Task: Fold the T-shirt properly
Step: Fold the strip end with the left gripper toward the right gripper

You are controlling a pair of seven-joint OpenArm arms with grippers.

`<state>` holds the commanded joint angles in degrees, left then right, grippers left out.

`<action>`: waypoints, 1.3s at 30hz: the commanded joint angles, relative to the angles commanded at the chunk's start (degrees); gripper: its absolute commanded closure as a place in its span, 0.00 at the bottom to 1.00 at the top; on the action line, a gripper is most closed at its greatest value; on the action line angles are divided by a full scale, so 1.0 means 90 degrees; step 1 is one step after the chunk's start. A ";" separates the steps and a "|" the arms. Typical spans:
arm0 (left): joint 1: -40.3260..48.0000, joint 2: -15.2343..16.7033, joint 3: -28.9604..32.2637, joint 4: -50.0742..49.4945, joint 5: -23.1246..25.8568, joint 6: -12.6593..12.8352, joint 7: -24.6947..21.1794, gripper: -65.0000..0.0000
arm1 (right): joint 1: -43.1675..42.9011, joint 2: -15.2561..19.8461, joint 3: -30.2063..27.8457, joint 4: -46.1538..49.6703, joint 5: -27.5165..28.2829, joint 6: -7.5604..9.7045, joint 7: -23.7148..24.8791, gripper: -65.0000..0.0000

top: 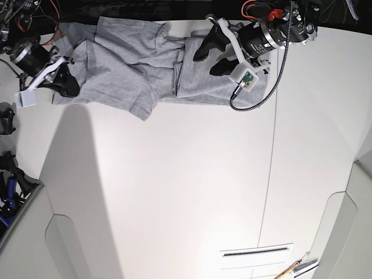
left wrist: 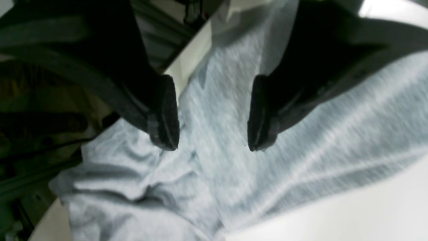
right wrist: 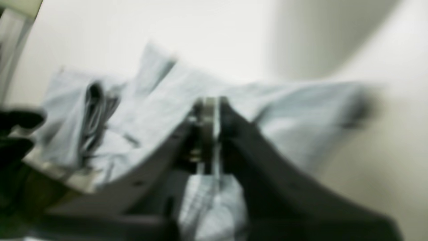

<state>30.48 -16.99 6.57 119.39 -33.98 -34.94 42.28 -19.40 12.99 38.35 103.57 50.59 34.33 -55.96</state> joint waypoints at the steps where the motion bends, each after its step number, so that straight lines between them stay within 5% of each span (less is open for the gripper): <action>1: 0.0000 -0.0002 0.0000 0.0000 0.0000 0.0000 0.0007 0.45 | -0.0019 0.0109 0.0223 -0.0034 -0.0027 -0.0002 -0.0002 0.65; 4: -0.0002 0.0000 -0.0078 0.0000 0.0000 0.0000 0.0104 0.45 | -0.0221 0.0508 0.0585 -0.0369 -0.0066 -0.0007 0.0000 0.42; 12: -0.0019 0.0000 -0.0233 0.0000 -0.0002 0.0000 0.0189 0.45 | -0.0318 0.0794 0.0143 -0.2375 0.0818 0.0148 0.0039 0.42; 18: -0.0017 0.0000 -0.0233 0.0000 0.0000 0.0000 0.0192 0.45 | -0.0318 0.0736 -0.0935 -0.2395 0.1025 0.0163 -0.0005 0.42; 22: -0.0019 0.0000 -0.0233 0.0000 0.0000 0.0000 0.0189 0.45 | -0.0316 0.0568 -0.1056 -0.2334 0.1025 0.0168 -0.0005 0.42; 24: -0.0056 0.0000 -0.0233 0.0000 0.0002 0.0000 0.0189 0.45 | -0.0316 0.0546 -0.1056 -0.2302 0.0988 0.0165 -0.0027 0.50; 28: -0.0219 0.0000 -0.0233 0.0000 0.0002 0.0007 0.0197 0.45 | -0.0311 0.0549 -0.1056 -0.2302 0.0743 0.0165 0.0002 0.97; 32: -0.0355 0.0002 -0.0233 0.0381 -0.0151 0.0022 0.0376 0.64 | -0.0100 0.0561 -0.1052 -0.2302 0.0381 0.0163 0.0221 1.00; 36: -0.0352 -0.0002 -0.0233 0.0787 0.0109 0.0029 0.0481 0.64 | 0.0342 0.0593 -0.0874 -0.2302 0.0274 0.0158 0.0219 1.00; 39: -0.0350 -0.0005 -0.0233 0.0784 0.0614 0.0359 0.0651 0.64 | 0.0816 0.0743 -0.0719 -0.2302 0.0197 0.0134 0.0209 1.00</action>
<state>27.33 -17.04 4.47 126.45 -28.45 -31.70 48.14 -12.05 19.68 31.88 82.85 52.36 35.53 -54.08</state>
